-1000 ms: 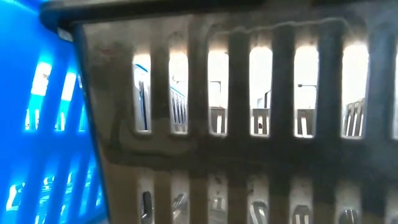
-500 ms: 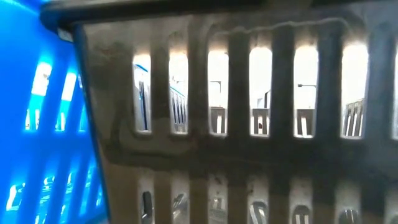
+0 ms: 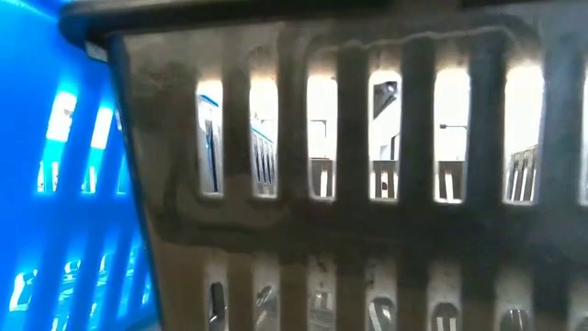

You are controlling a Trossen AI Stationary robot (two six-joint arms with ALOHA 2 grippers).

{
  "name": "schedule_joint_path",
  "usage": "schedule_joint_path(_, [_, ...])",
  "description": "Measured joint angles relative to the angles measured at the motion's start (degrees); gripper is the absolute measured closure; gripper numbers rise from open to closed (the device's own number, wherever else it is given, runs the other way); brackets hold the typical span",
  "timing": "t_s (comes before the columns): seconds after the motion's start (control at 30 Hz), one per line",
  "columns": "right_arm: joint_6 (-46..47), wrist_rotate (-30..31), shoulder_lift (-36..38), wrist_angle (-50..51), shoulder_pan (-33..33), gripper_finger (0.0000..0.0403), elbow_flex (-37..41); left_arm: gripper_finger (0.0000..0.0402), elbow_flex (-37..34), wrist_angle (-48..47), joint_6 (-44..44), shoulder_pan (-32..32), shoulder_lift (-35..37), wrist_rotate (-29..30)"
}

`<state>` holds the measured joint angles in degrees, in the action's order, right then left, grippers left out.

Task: Stack baskets on shelf by color
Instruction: Adjust the black bin on the shelf, then stack the left white bin on top of the white bin on the shelf

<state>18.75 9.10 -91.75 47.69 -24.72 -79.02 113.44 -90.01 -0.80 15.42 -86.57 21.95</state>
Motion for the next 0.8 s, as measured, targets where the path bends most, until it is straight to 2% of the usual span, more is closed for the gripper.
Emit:
schedule_joint_path(0.27, [2.7,0.3,-7.5,0.7,-2.1,0.0403,0.0,0.0274,-3.4,0.0,-1.7,0.0,3.8,2.1])
schedule_joint_path(0.43, [1.9,3.9,-10.4,1.2,-1.2,0.0403,-0.3,0.0274,-3.4,0.0,-2.0,0.0,5.3,2.6])
schedule_joint_path(0.5, [1.8,4.9,-10.6,1.2,-0.6,0.0403,-0.3,0.0274,-3.4,0.2,-2.1,0.0,5.8,2.7])
schedule_joint_path(0.6, [3.7,1.7,-10.7,0.7,-0.1,0.0403,0.2,0.0274,-3.4,0.9,-2.0,0.0,6.2,2.8])
schedule_joint_path(0.8, [4.1,2.2,-9.9,0.0,0.2,0.0403,0.0,0.0274,-3.4,1.0,-2.0,0.0,6.2,2.8])
